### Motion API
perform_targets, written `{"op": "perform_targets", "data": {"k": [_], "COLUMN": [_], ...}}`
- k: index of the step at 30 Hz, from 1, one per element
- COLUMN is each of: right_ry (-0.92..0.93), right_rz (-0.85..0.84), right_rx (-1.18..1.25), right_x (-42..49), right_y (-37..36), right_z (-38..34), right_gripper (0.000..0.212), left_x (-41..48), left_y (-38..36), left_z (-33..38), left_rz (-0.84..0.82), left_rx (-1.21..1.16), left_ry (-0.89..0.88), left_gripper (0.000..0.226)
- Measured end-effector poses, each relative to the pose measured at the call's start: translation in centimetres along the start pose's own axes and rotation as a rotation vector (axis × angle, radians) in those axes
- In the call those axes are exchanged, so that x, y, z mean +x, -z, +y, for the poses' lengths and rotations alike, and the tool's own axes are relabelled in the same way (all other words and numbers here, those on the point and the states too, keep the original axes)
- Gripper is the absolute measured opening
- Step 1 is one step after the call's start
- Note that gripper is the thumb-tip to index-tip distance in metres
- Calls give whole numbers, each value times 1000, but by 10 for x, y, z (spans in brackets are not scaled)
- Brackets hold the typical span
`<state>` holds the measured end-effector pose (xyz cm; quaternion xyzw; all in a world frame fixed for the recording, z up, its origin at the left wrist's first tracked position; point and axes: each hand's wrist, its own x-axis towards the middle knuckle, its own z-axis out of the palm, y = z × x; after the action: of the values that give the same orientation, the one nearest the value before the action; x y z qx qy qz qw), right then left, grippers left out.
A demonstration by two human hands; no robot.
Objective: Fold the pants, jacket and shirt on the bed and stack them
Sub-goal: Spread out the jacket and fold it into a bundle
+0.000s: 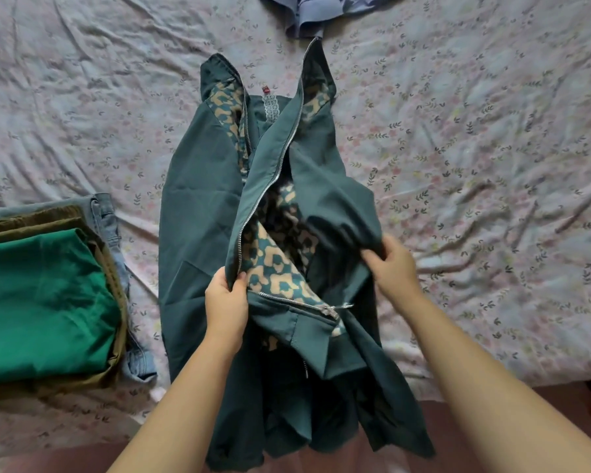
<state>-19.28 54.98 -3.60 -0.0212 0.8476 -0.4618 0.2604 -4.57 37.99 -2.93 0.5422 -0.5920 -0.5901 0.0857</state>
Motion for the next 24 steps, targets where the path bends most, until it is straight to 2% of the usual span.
{"op": "perform_targets", "data": {"k": [4, 6, 8, 11, 13, 15, 16, 18, 21, 23, 24], "right_ry": [20, 46, 82, -43, -169, -251, -262, -257, -250, -228, -211], "right_rz": [152, 297, 331, 90, -54, -98, -95, -41, 46, 62, 79], "right_rx": [5, 43, 75, 29, -12, 2, -10, -54, 87, 219, 259], "right_x": [36, 59, 79, 87, 79, 72, 70, 71, 82, 96, 105], "right_y": [81, 111, 131, 141, 141, 134, 128, 120, 127, 149, 162], "right_z": [-15, -31, -42, -22, 3, 27, 36, 43, 37, 25, 17], "right_gripper": [15, 14, 18, 43, 70, 88, 87, 69, 39, 22, 20], "left_x": [-2, -4, -8, -14, -20, -22, -22, -20, -15, -13, -13], "left_y": [-5, -9, -18, -42, -63, -89, -103, -132, -171, -187, -193], "left_z": [12, 16, 21, 28, 35, 36, 35, 33, 26, 25, 25], "left_rz": [152, 166, 139, 173, 202, 140, 70, -87, -174, -166, -165], "left_rx": [169, 261, 403, 707, 818, 871, 881, 907, 1099, 1223, 1261], "left_ry": [-3, 50, 100, -27, -229, -407, -439, -396, -316, -285, -278], "left_gripper": [9, 8, 18, 60, 66, 61, 59, 62, 67, 48, 35]}}
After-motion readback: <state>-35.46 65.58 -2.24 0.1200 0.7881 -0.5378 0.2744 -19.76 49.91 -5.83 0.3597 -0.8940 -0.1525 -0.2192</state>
